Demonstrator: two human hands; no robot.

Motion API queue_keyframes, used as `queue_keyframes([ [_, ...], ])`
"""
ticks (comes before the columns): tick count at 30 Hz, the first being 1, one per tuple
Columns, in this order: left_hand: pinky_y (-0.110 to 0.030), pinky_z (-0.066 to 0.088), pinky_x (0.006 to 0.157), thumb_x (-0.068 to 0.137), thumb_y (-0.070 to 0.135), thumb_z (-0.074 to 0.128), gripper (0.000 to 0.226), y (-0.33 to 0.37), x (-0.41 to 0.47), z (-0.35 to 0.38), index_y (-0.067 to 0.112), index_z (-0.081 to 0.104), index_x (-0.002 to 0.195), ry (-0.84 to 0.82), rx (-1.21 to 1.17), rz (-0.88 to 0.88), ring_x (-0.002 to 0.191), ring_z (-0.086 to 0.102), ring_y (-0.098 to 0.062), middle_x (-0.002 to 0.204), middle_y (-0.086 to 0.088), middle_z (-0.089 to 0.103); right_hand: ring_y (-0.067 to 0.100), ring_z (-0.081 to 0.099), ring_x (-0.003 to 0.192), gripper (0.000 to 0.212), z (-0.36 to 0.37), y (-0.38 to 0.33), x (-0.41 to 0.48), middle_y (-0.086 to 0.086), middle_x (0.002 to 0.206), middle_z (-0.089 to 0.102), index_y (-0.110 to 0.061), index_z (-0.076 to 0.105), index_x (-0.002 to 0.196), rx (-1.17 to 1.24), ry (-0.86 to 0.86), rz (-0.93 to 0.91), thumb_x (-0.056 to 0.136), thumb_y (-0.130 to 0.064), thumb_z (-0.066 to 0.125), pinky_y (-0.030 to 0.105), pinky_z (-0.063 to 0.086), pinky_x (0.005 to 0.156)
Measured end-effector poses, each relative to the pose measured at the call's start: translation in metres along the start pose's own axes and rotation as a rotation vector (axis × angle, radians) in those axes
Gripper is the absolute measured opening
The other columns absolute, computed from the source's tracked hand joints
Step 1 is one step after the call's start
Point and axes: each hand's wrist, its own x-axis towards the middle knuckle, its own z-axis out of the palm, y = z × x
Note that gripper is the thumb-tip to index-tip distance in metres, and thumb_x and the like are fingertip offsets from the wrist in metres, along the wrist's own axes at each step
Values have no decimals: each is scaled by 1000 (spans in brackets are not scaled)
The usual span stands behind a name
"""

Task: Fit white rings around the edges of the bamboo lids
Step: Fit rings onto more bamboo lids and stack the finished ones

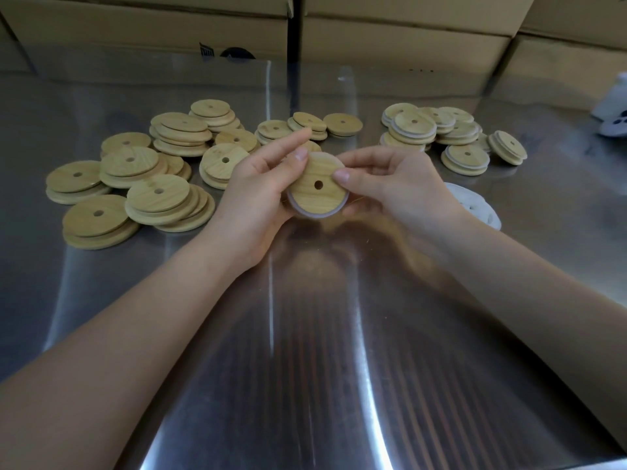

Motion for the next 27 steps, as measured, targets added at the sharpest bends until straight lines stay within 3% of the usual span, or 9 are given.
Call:
queue_keyframes([
  [6,-34,59,79,98,15,54,22,0,3,-7,4,67,111,-18,41,-29,99,72,-24,103,-11,75,19,71,75,12,-7,2,5,9,84,74,-3,68,98,183,8,37,86,-7,69,25,57,59],
  [12,-34,59,74,95,15,55,20,2,4,-11,5,68,107,-38,-12,-32,94,73,-23,97,-9,76,20,71,82,32,-7,1,6,10,91,74,-2,67,101,298,-126,105,74,-19,70,26,57,66],
  [22,-33,59,76,83,23,63,25,4,3,-11,8,70,102,-51,-40,-6,94,73,-22,97,-7,76,12,63,61,10,-10,-1,7,4,70,70,-13,72,71,258,-113,79,67,-23,73,22,53,53],
  [27,-30,58,76,87,24,63,29,2,2,-9,10,69,111,-101,-75,-20,102,71,-24,107,-10,75,12,61,62,29,-10,1,9,5,72,68,-3,68,91,319,-94,117,72,-24,72,23,54,56],
])
